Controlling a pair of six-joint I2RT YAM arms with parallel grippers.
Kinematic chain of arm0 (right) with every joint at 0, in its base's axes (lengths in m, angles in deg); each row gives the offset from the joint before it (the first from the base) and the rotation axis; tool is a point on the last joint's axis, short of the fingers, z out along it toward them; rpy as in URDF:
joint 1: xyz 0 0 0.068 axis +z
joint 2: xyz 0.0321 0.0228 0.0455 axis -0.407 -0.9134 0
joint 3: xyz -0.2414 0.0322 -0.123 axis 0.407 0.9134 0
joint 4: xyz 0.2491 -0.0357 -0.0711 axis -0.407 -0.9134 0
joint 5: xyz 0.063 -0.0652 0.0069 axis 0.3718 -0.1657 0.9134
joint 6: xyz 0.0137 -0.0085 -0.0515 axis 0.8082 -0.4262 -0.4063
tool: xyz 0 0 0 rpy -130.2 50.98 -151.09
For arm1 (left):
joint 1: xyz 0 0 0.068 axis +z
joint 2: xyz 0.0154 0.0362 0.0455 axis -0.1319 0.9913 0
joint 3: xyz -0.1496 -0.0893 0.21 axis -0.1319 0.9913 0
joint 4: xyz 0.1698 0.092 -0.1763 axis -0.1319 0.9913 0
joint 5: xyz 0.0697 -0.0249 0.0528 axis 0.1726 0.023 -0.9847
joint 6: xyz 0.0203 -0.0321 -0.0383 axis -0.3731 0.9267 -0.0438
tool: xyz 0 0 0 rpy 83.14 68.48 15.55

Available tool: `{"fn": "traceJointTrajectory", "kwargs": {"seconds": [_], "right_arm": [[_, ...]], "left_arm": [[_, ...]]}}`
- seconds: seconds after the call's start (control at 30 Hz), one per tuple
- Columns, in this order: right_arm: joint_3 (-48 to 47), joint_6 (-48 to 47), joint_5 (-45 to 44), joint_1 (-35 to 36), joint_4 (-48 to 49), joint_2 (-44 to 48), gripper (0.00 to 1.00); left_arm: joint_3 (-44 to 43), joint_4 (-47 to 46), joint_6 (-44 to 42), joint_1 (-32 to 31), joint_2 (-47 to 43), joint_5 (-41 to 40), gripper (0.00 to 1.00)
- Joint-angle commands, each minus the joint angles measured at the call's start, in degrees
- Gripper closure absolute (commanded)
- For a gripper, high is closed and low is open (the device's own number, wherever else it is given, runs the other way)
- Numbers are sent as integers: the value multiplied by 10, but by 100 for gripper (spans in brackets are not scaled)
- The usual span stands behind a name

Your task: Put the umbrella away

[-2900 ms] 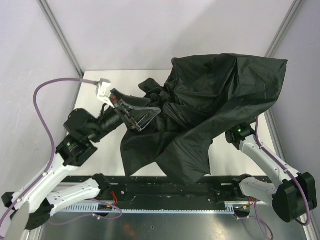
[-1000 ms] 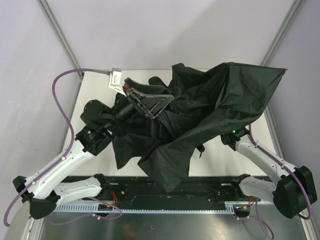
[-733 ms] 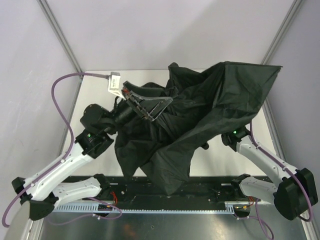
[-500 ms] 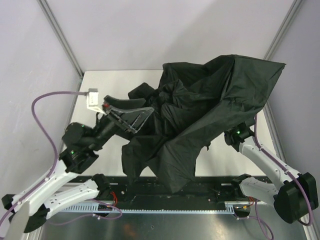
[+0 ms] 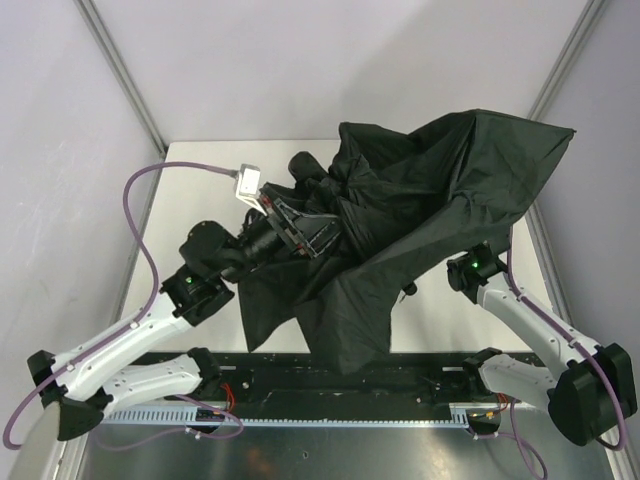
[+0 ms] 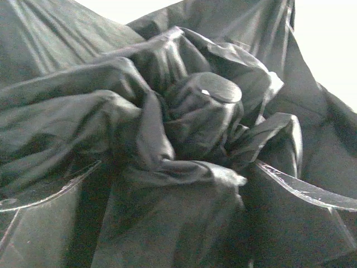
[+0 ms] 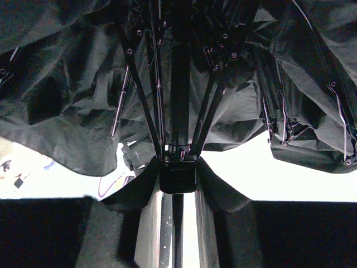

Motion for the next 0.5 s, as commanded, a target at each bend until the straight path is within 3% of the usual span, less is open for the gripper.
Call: {"fn": "traceJointTrajectory", "kwargs": {"seconds": [0.0, 0.17, 0.47], "right_arm": [[-13, -10, -15, 10, 38, 5, 100], [-13, -9, -13, 14, 46, 0, 100], [-13, -25, -7, 25, 32, 4, 100]], "left_arm": [[-21, -67, -35, -35, -15, 3, 1], [12, -124, -44, -41, -34, -5, 0], [-17, -134, -11, -41, -3, -35, 1]]}}
